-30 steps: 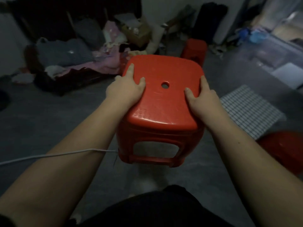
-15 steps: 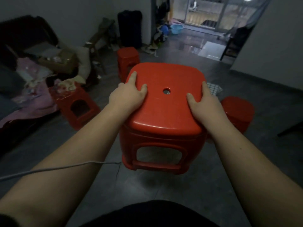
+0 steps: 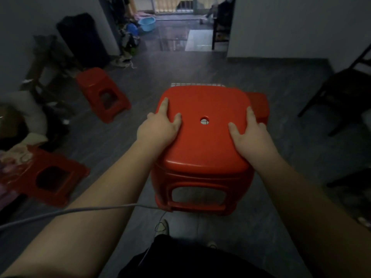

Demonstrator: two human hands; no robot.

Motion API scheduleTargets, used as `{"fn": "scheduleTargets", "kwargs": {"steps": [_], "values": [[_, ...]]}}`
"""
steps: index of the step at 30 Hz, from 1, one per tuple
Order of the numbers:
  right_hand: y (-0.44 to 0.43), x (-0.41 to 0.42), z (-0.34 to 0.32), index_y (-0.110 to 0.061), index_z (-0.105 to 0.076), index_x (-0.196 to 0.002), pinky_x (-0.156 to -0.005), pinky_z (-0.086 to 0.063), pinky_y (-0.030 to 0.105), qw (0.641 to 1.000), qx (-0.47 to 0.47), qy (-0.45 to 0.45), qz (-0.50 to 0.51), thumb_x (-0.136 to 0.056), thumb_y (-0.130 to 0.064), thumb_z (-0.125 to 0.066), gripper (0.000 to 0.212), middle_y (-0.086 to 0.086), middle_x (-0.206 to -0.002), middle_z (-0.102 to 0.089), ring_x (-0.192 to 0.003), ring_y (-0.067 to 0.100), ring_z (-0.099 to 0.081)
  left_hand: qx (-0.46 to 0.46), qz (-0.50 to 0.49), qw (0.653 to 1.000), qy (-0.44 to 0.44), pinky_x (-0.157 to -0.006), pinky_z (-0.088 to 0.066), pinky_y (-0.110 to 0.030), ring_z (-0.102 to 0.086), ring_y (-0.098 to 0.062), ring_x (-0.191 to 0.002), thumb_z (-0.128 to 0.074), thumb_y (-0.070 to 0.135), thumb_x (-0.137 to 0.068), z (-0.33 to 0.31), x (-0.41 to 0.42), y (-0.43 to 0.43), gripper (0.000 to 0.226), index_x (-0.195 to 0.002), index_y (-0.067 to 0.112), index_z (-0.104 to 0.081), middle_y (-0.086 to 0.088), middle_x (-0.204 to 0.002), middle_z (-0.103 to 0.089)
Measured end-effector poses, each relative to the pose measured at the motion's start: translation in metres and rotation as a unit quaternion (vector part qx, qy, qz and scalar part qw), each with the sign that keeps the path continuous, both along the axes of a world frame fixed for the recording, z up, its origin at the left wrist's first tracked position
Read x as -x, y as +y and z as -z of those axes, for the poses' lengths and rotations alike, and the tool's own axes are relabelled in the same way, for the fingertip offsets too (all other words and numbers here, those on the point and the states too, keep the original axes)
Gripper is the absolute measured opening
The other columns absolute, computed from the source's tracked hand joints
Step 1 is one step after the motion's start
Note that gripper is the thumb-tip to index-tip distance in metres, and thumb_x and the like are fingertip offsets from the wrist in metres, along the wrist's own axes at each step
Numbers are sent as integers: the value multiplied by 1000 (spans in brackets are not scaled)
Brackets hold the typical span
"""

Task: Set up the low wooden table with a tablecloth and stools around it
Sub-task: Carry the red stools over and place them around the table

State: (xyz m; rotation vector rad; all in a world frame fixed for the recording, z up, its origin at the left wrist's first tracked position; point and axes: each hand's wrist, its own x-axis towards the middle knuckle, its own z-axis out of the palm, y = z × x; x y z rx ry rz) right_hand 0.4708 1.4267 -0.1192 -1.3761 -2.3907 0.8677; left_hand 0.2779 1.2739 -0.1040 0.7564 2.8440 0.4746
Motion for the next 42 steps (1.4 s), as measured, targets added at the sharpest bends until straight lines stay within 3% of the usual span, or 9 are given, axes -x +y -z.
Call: {"fn": "scheduleTargets", "kwargs": {"steps": [6, 12, 17, 22, 27, 31, 36, 42], "values": [[-12, 49, 18, -34, -10, -157, -99, -42, 48, 999, -2, -12, 48, -92, -62, -48, 81, 26, -134, -44, -115, 44, -54, -8, 29, 999, -23, -95, -44, -49, -56, -42, -116, -31, 71, -89, 23, 55, 2, 73, -153, 46, -9, -21, -135, -49], [-47, 119, 57, -37, -9, -156, -100, -43, 50, 998, 7, 10, 63, -91, -60, -50, 80, 25, -138, -42, -118, 44, -53, -13, 37, 999, -30, -77, -39, -41, -61, -37, -102, -30, 71, -89, 63, 126, -26, 71, -152, 48, -4, -17, -129, -49], [-56, 147, 113, -36, -9, -157, -102, -33, 33, 996, 38, 50, 67, -93, -54, -55, 81, 20, -151, -34, -131, 35, -45, -10, 50, 998, -35, -73, -41, -40, -63, -38, -96, -32, 70, -90, 110, 155, -32, 71, -151, 49, -4, -16, -126, -49], [-43, 155, 192, -41, -9, -156, -93, -35, 31, 995, 52, 32, 81, -92, -57, -54, 79, 15, -148, -39, -124, 31, -51, -13, 57, 996, -70, -67, -38, -34, -65, -32, -91, -31, 72, -90, 192, 165, -18, 69, -149, 54, 1, -15, -142, -44], [-21, 156, 308, -44, -8, -155, -91, -36, 28, 996, 65, 7, 61, -92, -56, -55, 79, 9, -150, -38, -122, 20, -49, -30, 14, 995, -94, -64, -38, -34, -47, -14, -71, -34, 72, -90, 321, 160, -5, 68, -147, 58, 0, -10, -131, -50], [-11, 149, 411, -48, -8, -153, -98, -33, 29, 996, 71, -1, 49, -90, -59, -55, 79, 6, -153, -36, -127, 15, -43, -16, -10, 992, -121, -66, -39, -34, -54, -17, -78, -32, 74, -89, 424, 149, -8, 68, -146, 61, 3, -8, -137, -48], [-13, 140, 527, -38, -13, -157, -100, -29, 24, 995, 84, -12, 56, -91, -50, -59, 81, 7, -155, -34, -131, 18, -42, -2, -10, 990, -141, -74, -38, -34, -61, -30, -107, -36, 69, -92, 531, 140, -1, 68, -148, 57, 2, -8, -147, -40], [-19, 130, 593, -39, -9, -157, -94, -29, 24, 995, 74, -39, 63, -91, -53, -56, 82, 8, -150, -38, -120, 8, -35, 13, -1, 990, -137, -89, -51, -50, -58, -34, -115, -36, 69, -91, 596, 135, 0, 71, -149, 56, 1, -9, -149, -38]]}}
